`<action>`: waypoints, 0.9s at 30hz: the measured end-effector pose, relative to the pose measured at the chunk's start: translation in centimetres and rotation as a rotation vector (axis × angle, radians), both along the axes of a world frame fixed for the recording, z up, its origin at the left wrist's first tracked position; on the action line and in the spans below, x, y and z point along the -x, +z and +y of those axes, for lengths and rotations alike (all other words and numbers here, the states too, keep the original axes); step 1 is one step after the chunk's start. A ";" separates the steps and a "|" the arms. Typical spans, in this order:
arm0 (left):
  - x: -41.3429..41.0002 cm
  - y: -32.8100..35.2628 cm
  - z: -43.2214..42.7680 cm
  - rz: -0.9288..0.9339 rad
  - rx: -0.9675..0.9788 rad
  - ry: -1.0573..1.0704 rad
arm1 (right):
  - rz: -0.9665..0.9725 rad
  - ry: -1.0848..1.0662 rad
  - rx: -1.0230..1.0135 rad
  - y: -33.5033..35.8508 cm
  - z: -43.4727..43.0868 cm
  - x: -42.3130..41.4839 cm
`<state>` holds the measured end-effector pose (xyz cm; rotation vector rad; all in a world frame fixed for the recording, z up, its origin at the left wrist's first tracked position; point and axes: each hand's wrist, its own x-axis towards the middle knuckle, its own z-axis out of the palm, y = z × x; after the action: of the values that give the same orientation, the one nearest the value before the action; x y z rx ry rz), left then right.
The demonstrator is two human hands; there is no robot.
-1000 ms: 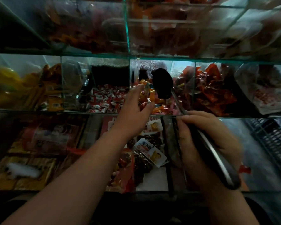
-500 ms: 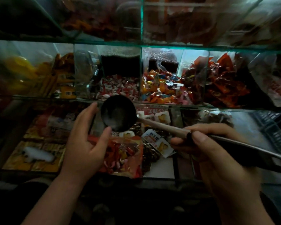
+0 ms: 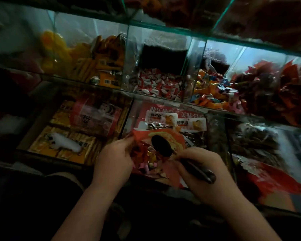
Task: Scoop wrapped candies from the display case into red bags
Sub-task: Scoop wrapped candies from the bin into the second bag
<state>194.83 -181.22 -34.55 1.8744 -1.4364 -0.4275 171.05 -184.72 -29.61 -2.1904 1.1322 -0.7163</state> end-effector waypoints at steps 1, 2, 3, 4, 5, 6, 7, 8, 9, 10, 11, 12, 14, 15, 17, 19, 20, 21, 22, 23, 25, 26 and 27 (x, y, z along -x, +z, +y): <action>0.2 0.5 -0.5 0.028 0.047 -0.006 | 0.004 -0.047 -0.018 -1.1 -0.5 -0.6; 0.5 1.0 -1.0 0.060 0.112 -0.018 | -0.013 -0.095 -0.049 -1.9 -0.9 -1.2; 0.8 1.4 -1.3 0.086 0.171 -0.028 | -0.034 -0.123 -0.067 -2.5 -1.2 -1.6; 0.9 1.6 -1.5 0.108 0.205 -0.032 | -0.040 -0.130 -0.058 -2.9 -1.3 -2.0; 1.0 1.5 -1.5 0.138 0.218 -0.030 | -0.014 -0.106 -0.022 -3.1 -1.3 -2.1; 1.0 1.3 -1.5 0.167 0.206 -0.024 | 0.028 -0.062 0.008 -3.5 -1.5 -2.0; 1.0 0.9 -1.4 0.185 0.170 -0.017 | 0.077 -0.029 0.008 -3.7 -1.6 -2.0; 1.0 0.5 -1.3 0.190 0.117 -0.011 | 0.112 -0.009 -0.013 -3.9 -1.8 -2.0; 1.0 0.1 -1.2 0.176 0.059 -0.007 | 0.133 0.001 -0.048 -4.1 -1.8 -2.2; 1.0 -0.3 -1.1 0.149 0.009 -0.010 | 0.139 0.003 -0.070 -4.3 -1.8 -2.4; 0.9 -0.7 -1.2 0.125 -0.027 -0.015 | 0.126 -0.001 -0.084 -4.5 -1.8 -2.6; 1.0 -0.9 -1.3 0.114 -0.056 -0.021 | 0.096 -0.020 -0.085 -4.8 -1.8 -2.8; 1.1 -1.4 -1.5 0.114 -0.094 -0.021 | 0.045 -0.094 -0.082 -5.6 -2.1 -3.1; 1.1 -1.6 -1.6 0.123 -0.106 -0.021 | 0.032 -0.150 -0.105 -5.9 -2.3 -3.5; 1.3 -1.9 -1.9 0.169 -0.116 -0.037 | -0.020 -0.254 -0.218 -6.2 -2.9 -4.4; 1.4 -2.0 -1.9 0.231 -0.112 -0.061 | -0.065 -0.340 -0.318 -6.2 -3.9 -5.5; 1.3 -1.9 -1.9 0.255 -0.111 -0.070 | -0.071 -0.363 -0.362 -6.1 -4.6 -5.9; 1.3 -1.9 -1.9 0.273 -0.114 -0.075 | -0.074 -0.376 -0.413 -6.0 -5.2 -6.2; 1.2 -1.8 -1.9 0.284 -0.119 -0.078 | -0.085 -0.377 -0.467 -5.8 -5.5 -6.5; 1.0 -1.8 -1.8 0.286 -0.123 -0.082 | -0.095 -0.366 -0.520 -5.8 -5.6 -6.7; 0.8 -1.8 -1.6 0.264 -0.135 -0.085 | -0.128 -0.347 -0.590 -5.9 -4.8 -7.2; 0.7 -1.8 -1.5 0.253 -0.144 -0.083 | -0.179 -0.362 -0.632 -6.2 -4.3 -7.4; 0.6 -1.8 -1.4 0.243 -0.152 -0.084 | -0.277 -0.411 -0.699 -6.4 -3.7 -7.6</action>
<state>194.23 -182.66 -36.30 1.8110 -1.3518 -0.7969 178.67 -188.47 -36.02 -1.2564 1.4284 -0.6342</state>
